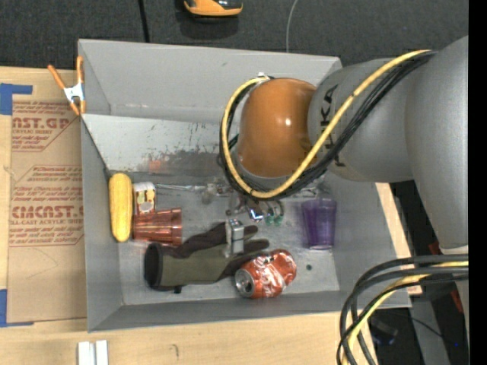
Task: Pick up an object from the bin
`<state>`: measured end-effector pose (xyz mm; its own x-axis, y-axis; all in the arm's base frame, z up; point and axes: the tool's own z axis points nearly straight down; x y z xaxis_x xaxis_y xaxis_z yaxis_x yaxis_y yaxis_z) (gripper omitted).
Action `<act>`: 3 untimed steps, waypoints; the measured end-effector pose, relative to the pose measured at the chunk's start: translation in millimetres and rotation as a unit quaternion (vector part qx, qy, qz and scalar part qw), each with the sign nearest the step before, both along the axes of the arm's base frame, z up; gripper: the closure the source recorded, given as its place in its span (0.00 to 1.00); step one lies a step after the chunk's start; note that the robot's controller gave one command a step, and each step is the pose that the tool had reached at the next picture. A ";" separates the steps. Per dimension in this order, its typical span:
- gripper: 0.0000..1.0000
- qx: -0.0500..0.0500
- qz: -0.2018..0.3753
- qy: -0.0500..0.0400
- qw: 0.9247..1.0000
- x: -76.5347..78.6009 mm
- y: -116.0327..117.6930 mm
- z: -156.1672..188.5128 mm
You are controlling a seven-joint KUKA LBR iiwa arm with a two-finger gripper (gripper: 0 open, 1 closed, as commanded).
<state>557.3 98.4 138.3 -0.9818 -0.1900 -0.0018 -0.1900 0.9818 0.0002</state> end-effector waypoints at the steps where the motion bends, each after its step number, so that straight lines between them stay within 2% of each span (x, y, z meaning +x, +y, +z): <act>1: 0.00 0.001 -0.042 -0.002 0.999 -1.2 -5.0 -60.9; 2: 1.00 0.002 -0.020 -0.007 1.000 3.2 -4.1 -78.3; 3: 1.00 0.002 -0.017 -0.007 1.000 2.9 -4.1 -77.6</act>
Offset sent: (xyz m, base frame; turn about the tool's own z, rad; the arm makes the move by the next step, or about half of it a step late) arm -0.0018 -0.0049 -0.0683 -0.0210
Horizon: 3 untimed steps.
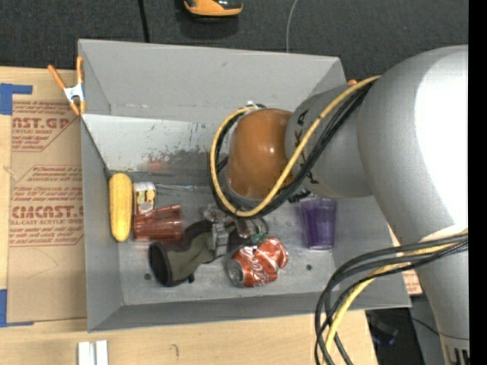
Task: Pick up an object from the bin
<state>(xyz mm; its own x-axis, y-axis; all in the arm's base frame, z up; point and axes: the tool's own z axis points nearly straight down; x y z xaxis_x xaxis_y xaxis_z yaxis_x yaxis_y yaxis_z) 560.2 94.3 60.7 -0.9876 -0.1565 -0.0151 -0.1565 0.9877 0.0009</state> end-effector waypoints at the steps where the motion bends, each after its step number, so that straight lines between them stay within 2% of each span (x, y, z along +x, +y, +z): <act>1: 1.00 0.000 0.001 0.002 1.000 -0.7 0.0 3.6; 2: 1.00 -0.002 0.001 0.007 1.000 -3.0 -0.5 16.9; 3: 1.00 -0.002 0.001 0.009 1.000 -3.9 -0.7 38.3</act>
Offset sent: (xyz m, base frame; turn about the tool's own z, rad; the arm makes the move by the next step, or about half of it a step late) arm 0.0001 -0.0001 0.0760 0.0000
